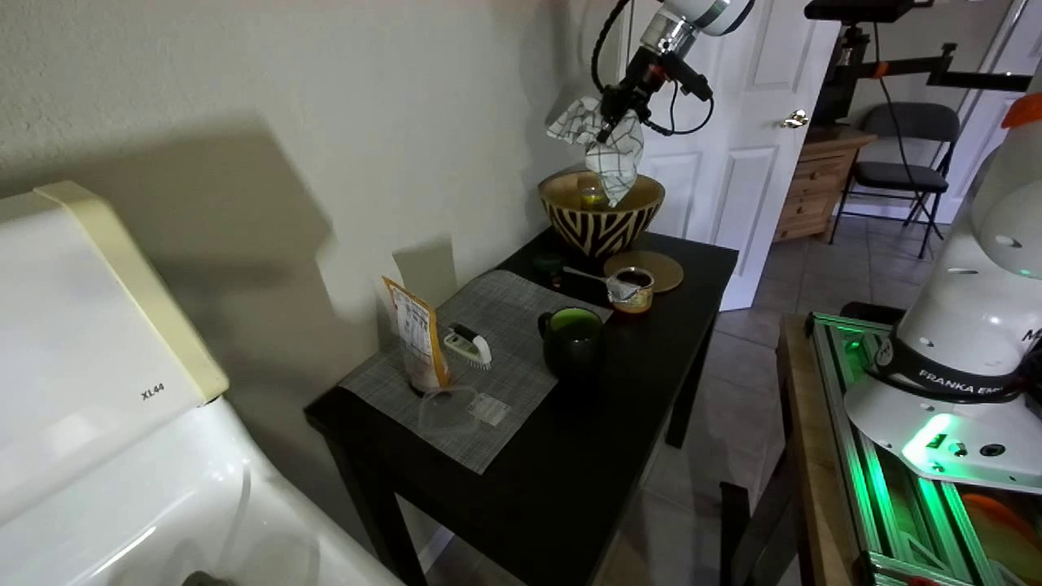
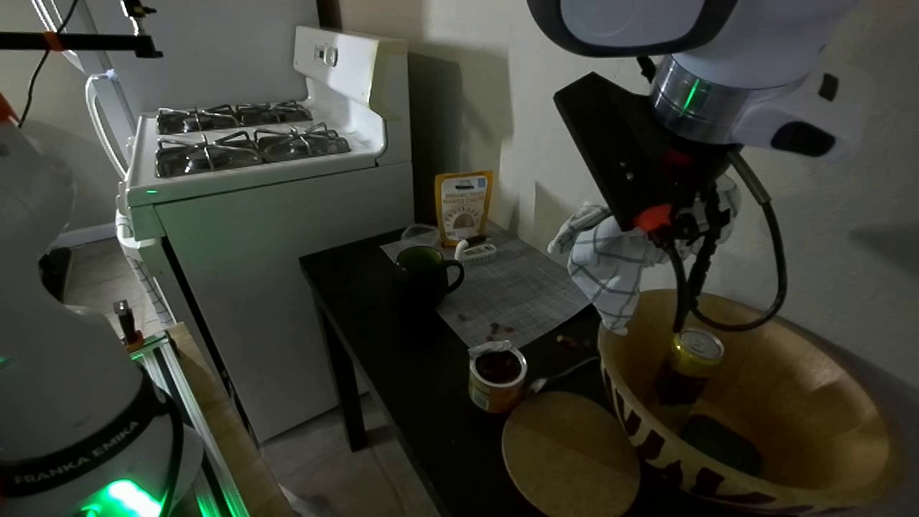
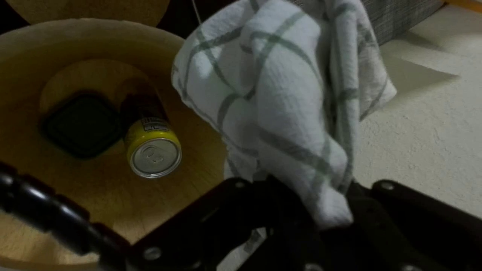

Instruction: Move the cloth and place it in the bowl

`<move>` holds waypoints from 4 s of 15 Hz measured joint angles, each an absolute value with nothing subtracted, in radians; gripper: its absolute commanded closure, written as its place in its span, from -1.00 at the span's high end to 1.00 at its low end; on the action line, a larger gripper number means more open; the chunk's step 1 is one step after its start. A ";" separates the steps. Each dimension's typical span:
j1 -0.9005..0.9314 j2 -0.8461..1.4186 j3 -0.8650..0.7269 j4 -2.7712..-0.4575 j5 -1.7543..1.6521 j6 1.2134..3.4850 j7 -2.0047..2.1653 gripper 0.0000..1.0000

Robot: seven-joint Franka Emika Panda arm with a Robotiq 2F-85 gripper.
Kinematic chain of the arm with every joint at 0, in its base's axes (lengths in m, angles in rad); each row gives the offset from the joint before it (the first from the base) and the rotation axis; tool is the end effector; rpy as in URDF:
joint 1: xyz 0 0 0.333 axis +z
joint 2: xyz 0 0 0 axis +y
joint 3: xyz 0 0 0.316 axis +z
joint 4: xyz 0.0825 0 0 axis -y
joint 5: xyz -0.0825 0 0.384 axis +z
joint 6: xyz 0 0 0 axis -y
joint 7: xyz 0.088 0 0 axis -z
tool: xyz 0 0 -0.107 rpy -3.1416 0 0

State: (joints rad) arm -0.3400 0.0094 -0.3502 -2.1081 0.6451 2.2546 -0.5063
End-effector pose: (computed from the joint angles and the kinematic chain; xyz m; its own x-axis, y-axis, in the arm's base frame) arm 0.4433 -0.3442 0.4300 0.7761 -0.5679 0.2741 -0.4279 -0.7936 -0.4326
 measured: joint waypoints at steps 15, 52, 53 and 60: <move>-0.475 0.333 -0.346 -1.788 0.460 2.287 -0.525 -0.91; -0.600 0.680 -0.167 -1.549 0.174 2.239 -0.668 -0.91; -0.600 0.675 -0.167 -1.557 0.158 2.238 -0.668 -0.91; -0.601 0.598 -0.186 -1.608 0.114 2.237 -0.661 -0.14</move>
State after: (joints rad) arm -0.6014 0.5985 -0.1855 -1.6081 0.1141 2.2371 -0.6605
